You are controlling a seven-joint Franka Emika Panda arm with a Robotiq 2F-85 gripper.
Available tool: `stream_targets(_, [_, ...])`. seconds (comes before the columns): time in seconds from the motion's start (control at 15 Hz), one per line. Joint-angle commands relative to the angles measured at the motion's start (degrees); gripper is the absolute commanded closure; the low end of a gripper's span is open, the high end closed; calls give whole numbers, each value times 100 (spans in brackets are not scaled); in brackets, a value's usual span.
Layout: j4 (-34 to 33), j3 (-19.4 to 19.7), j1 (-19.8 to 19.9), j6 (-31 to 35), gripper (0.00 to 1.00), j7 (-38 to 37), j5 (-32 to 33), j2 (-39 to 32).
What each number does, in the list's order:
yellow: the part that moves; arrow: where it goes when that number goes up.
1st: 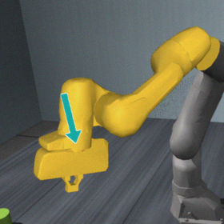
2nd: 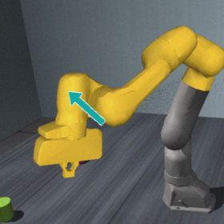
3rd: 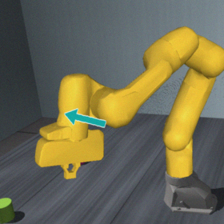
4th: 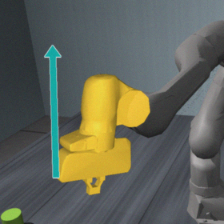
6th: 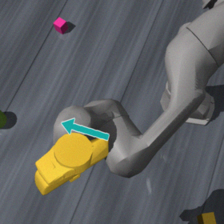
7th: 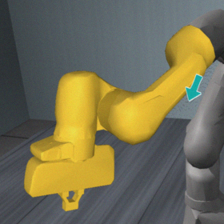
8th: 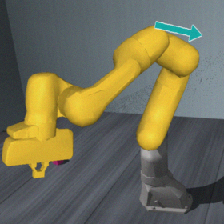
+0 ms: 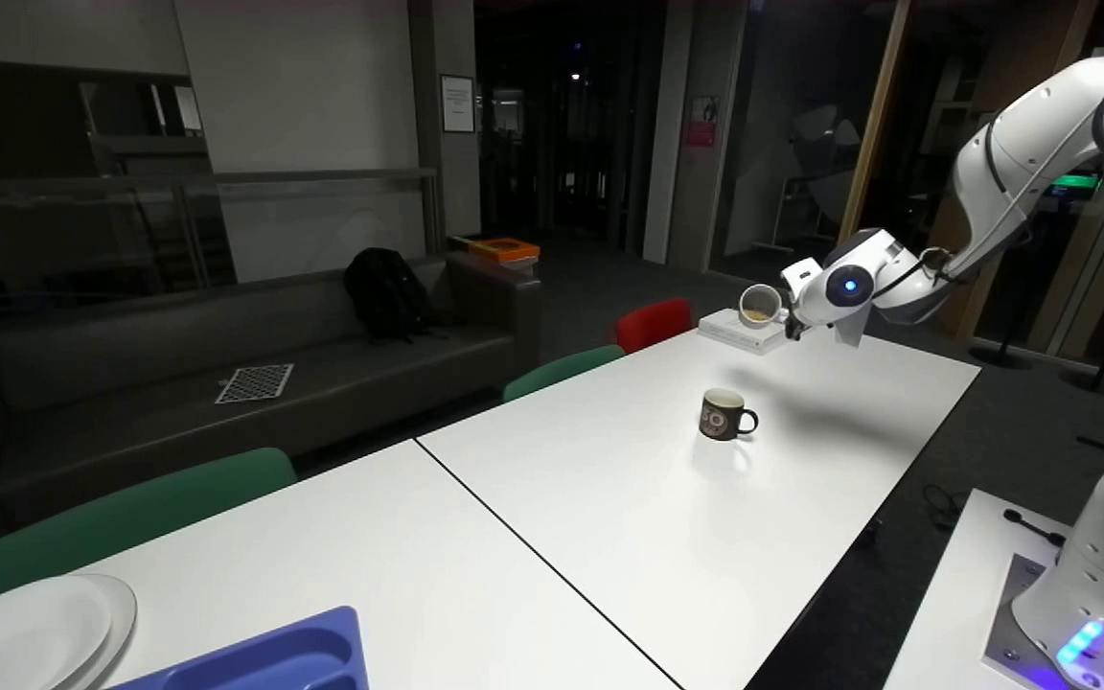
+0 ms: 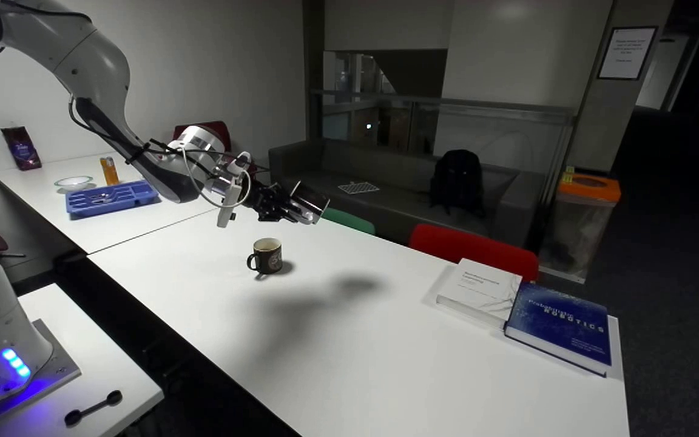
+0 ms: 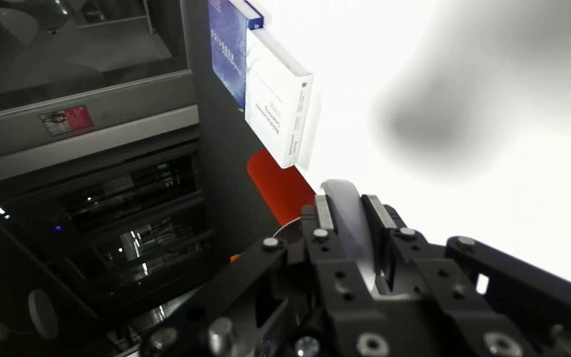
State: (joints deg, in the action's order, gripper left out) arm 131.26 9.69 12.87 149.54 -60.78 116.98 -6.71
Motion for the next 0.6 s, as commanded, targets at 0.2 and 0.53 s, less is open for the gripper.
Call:
stream_targets(0.2, [-195, 245, 233, 1082, 95, 1123, -1166, 10])
stream_targets(0.53, [-182, 401, 309, 1458, 95, 1924, -2054, -142])
